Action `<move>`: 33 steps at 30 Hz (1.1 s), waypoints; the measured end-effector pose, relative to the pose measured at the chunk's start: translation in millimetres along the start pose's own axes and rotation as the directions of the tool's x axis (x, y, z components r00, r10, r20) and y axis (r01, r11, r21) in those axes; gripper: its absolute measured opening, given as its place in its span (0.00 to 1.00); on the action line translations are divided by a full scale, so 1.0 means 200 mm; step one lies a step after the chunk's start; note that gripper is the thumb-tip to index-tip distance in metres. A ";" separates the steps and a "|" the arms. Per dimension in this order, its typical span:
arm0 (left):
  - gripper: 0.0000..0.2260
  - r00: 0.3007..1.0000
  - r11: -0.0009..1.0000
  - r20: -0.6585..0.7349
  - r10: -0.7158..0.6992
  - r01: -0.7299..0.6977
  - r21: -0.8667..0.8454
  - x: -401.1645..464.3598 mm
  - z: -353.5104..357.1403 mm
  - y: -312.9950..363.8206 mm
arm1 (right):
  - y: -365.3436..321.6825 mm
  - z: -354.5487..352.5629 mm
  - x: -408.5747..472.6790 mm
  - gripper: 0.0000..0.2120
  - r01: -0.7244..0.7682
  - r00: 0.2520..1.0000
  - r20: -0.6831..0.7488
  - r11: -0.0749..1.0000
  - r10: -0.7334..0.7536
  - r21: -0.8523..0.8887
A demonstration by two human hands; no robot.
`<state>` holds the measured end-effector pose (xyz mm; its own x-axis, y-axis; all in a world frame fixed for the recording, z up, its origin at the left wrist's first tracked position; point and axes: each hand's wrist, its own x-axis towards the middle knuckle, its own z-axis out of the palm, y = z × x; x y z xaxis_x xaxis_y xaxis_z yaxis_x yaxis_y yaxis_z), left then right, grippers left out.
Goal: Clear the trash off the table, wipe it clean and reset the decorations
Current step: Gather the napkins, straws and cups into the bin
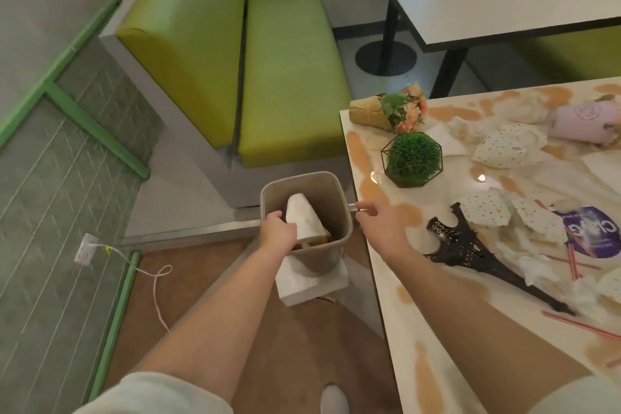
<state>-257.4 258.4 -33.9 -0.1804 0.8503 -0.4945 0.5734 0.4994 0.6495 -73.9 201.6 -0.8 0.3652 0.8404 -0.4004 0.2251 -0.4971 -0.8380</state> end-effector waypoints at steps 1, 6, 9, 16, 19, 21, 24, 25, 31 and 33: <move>0.22 1.000 1.000 0.006 0.009 -0.009 0.010 -0.01 0.00 -0.01 | 0.02 0.00 0.00 0.12 -0.010 1.000 -0.005 1.000 0.010 0.013; 0.10 0.995 0.995 0.019 0.102 -0.102 -0.008 -0.07 0.05 -0.01 | 0.09 -0.01 -0.07 0.09 -0.042 0.999 -0.030 0.999 0.043 0.006; 0.05 0.985 0.988 0.085 0.152 -0.151 -0.022 -0.17 0.12 0.02 | 0.14 -0.05 -0.15 0.07 -0.038 0.999 -0.025 0.999 0.038 0.024; 0.07 0.945 0.970 0.224 0.239 -0.242 -0.014 -0.49 0.31 0.05 | 0.29 -0.23 -0.35 0.04 -0.033 0.999 -0.017 0.999 0.032 -0.037; 0.07 0.926 0.956 0.260 0.273 -0.292 0.037 -0.64 0.43 0.05 | 0.39 -0.35 -0.43 0.05 -0.044 0.999 -0.028 0.997 0.042 -0.066; 0.08 0.920 0.948 0.283 0.273 -0.307 0.084 -0.72 0.50 0.03 | 0.46 -0.42 -0.47 0.06 -0.052 0.998 -0.037 0.993 0.049 -0.106; 0.08 0.914 0.937 0.325 0.243 -0.308 0.165 -0.85 0.62 0.00 | 0.56 -0.54 -0.51 0.05 -0.073 0.994 -0.093 0.973 0.054 -0.218; 0.09 0.912 0.935 0.335 0.235 -0.307 0.180 -0.88 0.67 -0.02 | 0.60 -0.59 -0.53 0.06 -0.095 0.990 -0.123 0.957 0.063 -0.274; 0.20 0.928 0.920 0.343 0.146 -0.255 0.298 -1.00 0.81 -0.07 | 0.76 -0.72 -0.53 0.19 -0.225 0.974 -0.126 0.870 0.189 -0.438; 0.23 0.933 0.919 0.332 0.141 -0.248 0.307 -1.01 0.84 -0.07 | 0.78 -0.73 -0.53 0.23 -0.223 0.974 -0.077 0.850 0.212 -0.477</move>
<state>-94.3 50.5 -41.0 0.1780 0.8080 -0.5617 0.8170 0.1968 0.5420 54.1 2.4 -35.2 0.4731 0.6965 -0.5395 0.5407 -0.7130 -0.4464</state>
